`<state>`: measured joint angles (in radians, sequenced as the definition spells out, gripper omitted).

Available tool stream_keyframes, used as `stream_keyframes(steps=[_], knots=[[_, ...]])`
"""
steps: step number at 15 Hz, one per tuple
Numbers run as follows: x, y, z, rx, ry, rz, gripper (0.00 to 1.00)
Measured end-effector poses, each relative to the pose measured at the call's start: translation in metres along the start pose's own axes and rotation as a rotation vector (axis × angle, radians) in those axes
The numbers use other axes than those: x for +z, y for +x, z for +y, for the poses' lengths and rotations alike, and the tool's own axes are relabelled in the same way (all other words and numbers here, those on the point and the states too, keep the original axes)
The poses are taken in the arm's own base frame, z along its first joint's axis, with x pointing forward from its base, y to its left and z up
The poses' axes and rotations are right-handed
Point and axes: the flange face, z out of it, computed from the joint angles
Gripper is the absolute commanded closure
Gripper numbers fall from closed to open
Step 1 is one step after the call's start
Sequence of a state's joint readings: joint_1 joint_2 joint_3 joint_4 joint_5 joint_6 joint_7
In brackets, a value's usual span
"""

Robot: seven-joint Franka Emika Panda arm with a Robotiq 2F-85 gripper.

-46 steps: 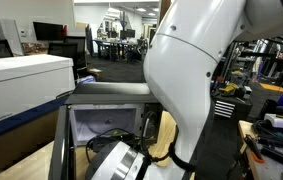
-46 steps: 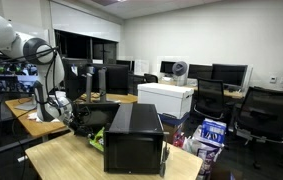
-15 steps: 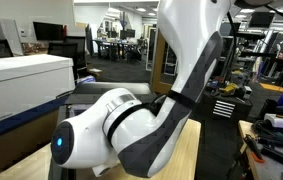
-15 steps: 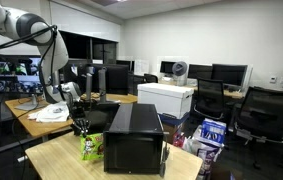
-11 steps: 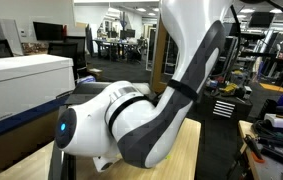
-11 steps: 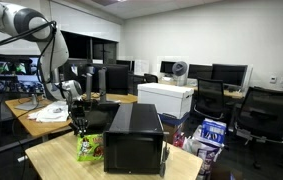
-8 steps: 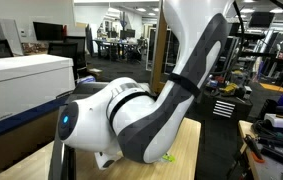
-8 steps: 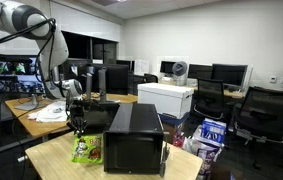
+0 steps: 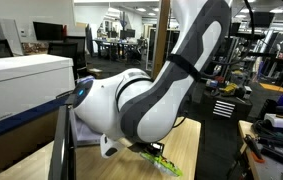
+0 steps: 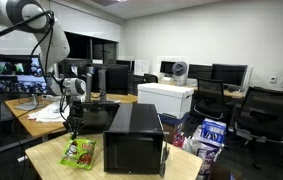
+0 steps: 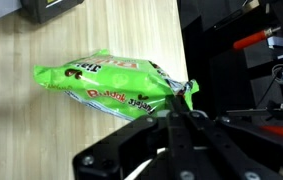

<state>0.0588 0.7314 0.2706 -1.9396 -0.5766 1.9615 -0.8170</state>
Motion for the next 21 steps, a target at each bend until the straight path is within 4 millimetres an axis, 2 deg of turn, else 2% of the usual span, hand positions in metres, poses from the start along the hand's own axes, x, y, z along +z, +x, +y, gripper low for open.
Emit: stream_keyframes(steps=[6, 12, 17, 21], knots=[[0.006, -0.033, -0.002, 0.092, 0.029, 0.040, 1.00], [0.009, -0.051, -0.002, 0.179, 0.054, 0.064, 1.00], [-0.012, -0.061, -0.008, 0.276, 0.036, 0.038, 1.00], [-0.046, -0.053, -0.023, 0.310, 0.000, 0.003, 1.00]])
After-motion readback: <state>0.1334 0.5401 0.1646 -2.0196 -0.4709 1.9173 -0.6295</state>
